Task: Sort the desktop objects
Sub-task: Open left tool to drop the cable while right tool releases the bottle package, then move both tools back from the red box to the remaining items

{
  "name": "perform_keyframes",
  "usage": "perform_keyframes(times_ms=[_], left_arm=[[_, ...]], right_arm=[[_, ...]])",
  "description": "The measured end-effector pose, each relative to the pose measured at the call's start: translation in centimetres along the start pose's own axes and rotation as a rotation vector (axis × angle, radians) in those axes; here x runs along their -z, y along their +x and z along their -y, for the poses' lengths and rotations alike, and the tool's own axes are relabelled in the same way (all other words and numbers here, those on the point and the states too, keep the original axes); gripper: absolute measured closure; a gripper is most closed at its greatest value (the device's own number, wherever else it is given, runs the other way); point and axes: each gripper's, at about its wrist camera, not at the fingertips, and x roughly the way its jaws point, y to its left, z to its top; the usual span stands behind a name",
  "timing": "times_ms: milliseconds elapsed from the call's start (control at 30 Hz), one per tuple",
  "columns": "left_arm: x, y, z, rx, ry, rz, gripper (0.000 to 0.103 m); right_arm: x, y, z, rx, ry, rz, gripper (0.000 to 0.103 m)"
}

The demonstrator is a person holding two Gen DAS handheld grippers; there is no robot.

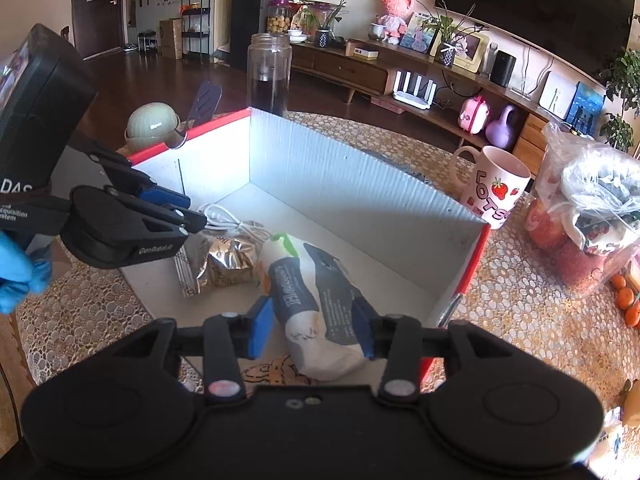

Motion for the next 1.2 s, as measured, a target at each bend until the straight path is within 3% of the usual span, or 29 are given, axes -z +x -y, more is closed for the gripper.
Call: perform_keyframes(times_ms=[167, 800, 1067, 1133, 1200], left_arm=[[0.1, -1.7, 0.7, -0.003, 0.023, 0.034, 0.077], [1.1, -8.3, 2.2, 0.053, -0.024, 0.111, 0.077], [1.8, -10.8, 3.3, 0.042, -0.103, 0.141, 0.077], [2.1, -11.4, 4.0, 0.044, -0.120, 0.149, 0.073], [2.6, -12.1, 4.8, 0.047, -0.132, 0.166, 0.051]], right_arm=[[0.2, -1.8, 0.2, -0.019, 0.010, 0.028, 0.053], [1.0, -7.0, 0.6, -0.053, 0.016, 0.102, 0.052], [2.0, -8.9, 1.2, -0.075, 0.010, 0.153, 0.038], [2.3, -9.5, 1.4, -0.077, 0.008, 0.164, 0.038], [2.7, -10.1, 1.7, -0.083, 0.011, 0.170, 0.036]])
